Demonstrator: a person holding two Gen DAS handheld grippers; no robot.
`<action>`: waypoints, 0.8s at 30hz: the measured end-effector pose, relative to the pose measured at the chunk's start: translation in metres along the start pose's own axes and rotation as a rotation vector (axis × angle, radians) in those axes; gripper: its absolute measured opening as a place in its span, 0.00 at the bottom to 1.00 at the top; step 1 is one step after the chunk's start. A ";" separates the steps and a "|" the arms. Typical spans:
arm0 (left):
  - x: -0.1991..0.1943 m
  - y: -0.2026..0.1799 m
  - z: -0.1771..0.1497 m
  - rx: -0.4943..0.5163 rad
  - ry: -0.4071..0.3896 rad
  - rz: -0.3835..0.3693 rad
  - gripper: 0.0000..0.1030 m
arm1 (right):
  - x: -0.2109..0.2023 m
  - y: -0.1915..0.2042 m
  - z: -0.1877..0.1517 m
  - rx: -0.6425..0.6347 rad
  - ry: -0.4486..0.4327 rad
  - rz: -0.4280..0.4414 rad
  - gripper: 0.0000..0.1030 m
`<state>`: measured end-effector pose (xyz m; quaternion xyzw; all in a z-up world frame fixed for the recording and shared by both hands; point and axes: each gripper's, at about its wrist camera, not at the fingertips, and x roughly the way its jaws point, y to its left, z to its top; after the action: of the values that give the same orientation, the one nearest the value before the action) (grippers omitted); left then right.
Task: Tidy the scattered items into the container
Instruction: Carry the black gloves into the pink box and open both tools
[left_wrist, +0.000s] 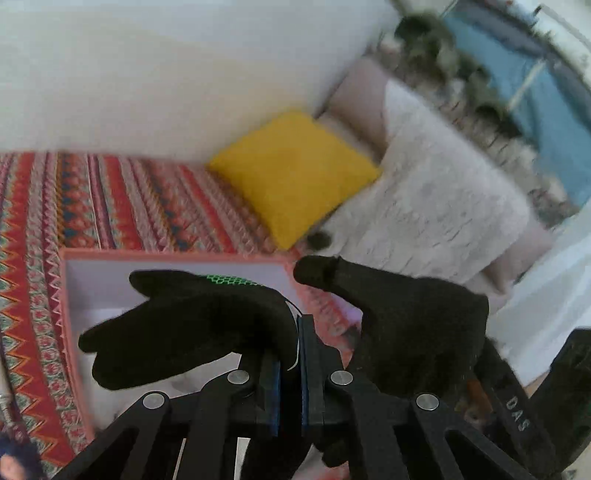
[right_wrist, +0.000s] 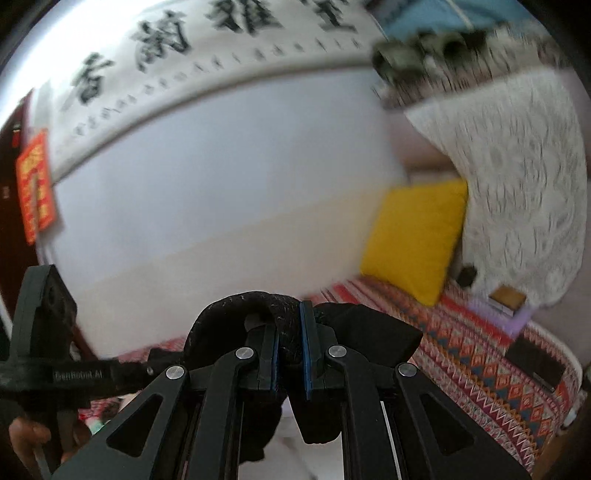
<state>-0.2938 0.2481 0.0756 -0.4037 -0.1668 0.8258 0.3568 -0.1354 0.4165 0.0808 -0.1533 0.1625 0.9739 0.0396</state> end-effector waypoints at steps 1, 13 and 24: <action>0.023 0.007 0.001 -0.003 0.056 0.051 0.10 | 0.025 -0.004 -0.002 0.012 0.047 -0.027 0.22; -0.051 0.105 -0.036 -0.141 -0.001 0.408 0.61 | 0.054 -0.026 -0.009 0.019 0.200 -0.355 0.71; -0.246 0.204 -0.124 -0.249 -0.155 0.669 0.79 | 0.041 0.213 -0.066 -0.145 0.310 0.433 0.81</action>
<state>-0.1858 -0.0726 0.0187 -0.4123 -0.1513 0.8984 0.0016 -0.1826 0.1950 0.0733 -0.2645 0.1256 0.9337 -0.2060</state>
